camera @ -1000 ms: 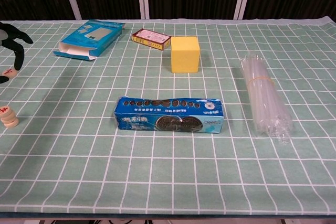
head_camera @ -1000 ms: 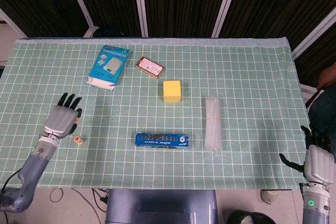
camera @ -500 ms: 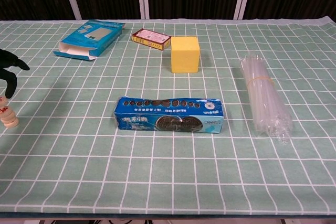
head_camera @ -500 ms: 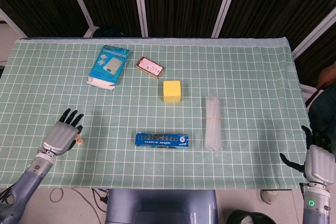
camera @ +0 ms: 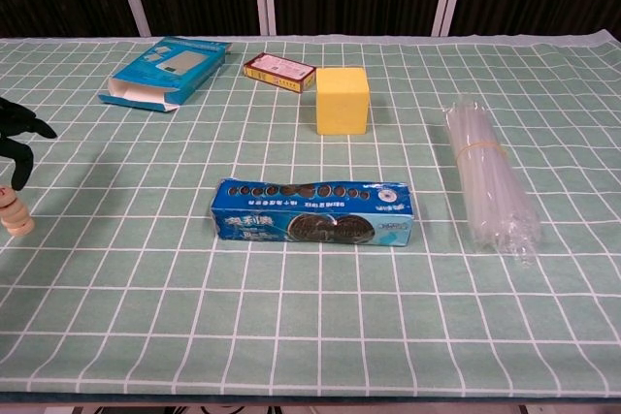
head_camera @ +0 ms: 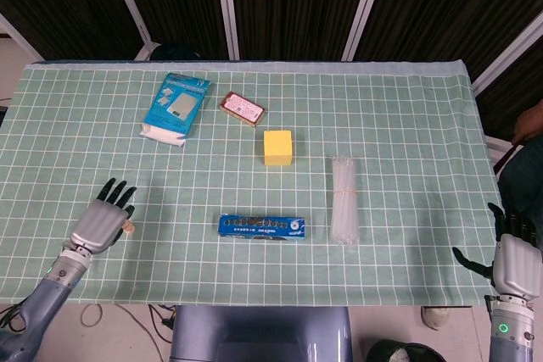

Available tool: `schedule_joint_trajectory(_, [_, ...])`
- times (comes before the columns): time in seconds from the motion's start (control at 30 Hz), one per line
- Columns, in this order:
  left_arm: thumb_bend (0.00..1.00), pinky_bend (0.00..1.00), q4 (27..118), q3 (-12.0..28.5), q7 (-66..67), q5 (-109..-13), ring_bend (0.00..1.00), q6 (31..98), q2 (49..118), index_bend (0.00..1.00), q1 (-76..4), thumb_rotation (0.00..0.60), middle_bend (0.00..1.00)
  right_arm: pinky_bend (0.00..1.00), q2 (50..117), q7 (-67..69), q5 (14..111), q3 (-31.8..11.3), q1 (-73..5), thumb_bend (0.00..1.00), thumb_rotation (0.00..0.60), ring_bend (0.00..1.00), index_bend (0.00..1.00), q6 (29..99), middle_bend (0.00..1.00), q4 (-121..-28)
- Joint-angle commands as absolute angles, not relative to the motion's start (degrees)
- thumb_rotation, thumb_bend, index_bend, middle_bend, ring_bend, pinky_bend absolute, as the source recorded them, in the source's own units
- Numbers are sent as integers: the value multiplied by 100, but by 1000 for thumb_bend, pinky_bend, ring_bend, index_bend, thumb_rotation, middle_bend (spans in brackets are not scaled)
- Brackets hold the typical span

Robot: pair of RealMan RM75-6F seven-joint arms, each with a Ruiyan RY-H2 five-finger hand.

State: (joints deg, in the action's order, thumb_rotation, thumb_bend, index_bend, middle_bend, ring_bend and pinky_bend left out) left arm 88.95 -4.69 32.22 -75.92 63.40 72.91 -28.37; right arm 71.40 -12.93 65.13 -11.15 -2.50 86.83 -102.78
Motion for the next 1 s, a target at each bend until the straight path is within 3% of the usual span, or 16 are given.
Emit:
schedule_joint_trajectory(0.03, [338,0,8888,-456,3230,-7611,0,6339,7306,478,-2825,600,108,0,7140,-1294,6516,-1116,-248,266,600,20,118,8689,57,-10275])
schedule_joint_trajectory(1.0, [337,0,9050,-360,3329,-7814,0,6463,7218,419,-2649,600,93,0,7169,-1313,6501,-1156,-243,266,600,20,118,8750,56,-10257])
